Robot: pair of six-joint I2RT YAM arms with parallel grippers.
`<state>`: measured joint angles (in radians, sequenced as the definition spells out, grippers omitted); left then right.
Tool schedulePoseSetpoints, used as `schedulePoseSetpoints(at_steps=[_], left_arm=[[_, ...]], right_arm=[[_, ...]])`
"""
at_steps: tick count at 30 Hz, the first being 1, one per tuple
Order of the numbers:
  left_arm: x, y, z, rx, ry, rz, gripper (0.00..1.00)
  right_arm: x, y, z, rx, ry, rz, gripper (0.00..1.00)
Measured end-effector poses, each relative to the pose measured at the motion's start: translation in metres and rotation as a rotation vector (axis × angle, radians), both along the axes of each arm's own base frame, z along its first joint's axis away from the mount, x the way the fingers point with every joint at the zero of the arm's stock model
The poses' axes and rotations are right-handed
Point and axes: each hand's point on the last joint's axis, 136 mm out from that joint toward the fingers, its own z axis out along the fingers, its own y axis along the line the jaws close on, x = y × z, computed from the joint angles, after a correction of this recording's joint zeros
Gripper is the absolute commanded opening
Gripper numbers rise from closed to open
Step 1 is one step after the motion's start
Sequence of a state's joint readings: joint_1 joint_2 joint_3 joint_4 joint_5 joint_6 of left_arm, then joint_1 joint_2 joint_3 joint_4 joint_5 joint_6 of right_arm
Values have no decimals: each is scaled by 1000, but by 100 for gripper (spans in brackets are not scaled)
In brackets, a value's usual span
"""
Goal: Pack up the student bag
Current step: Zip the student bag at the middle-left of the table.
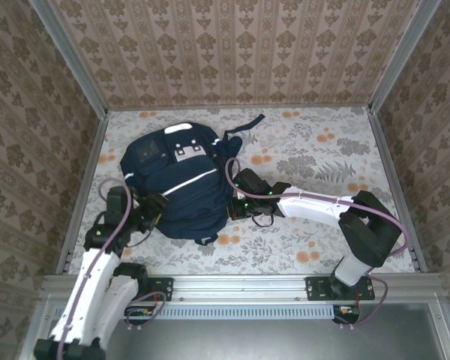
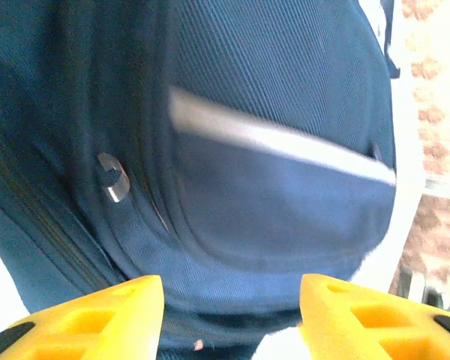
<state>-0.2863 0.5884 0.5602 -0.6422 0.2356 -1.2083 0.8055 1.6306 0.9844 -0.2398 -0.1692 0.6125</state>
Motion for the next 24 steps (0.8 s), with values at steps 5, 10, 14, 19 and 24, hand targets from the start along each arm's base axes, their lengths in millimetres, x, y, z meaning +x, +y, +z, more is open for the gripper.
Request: schedulePoseSetpoints(at_steps=[5,10,14,19,24], left_arm=[[-20,-51,-18,-25,76,-65,50],[-12,-95,-36,74,172,-73,48],[5,-122,-24,53,147,-53,48],[15,-139,-29,39,163,-14,46],[10,-141,-36,45,193,23,47]], right_arm=[[1,1,0,1,-6,6,0],[0,1,-1,-2,-6,11,0],[1,2,0,4,-7,13,0],[1,4,1,16,-10,17,0],[1,6,3,25,-11,21,0]])
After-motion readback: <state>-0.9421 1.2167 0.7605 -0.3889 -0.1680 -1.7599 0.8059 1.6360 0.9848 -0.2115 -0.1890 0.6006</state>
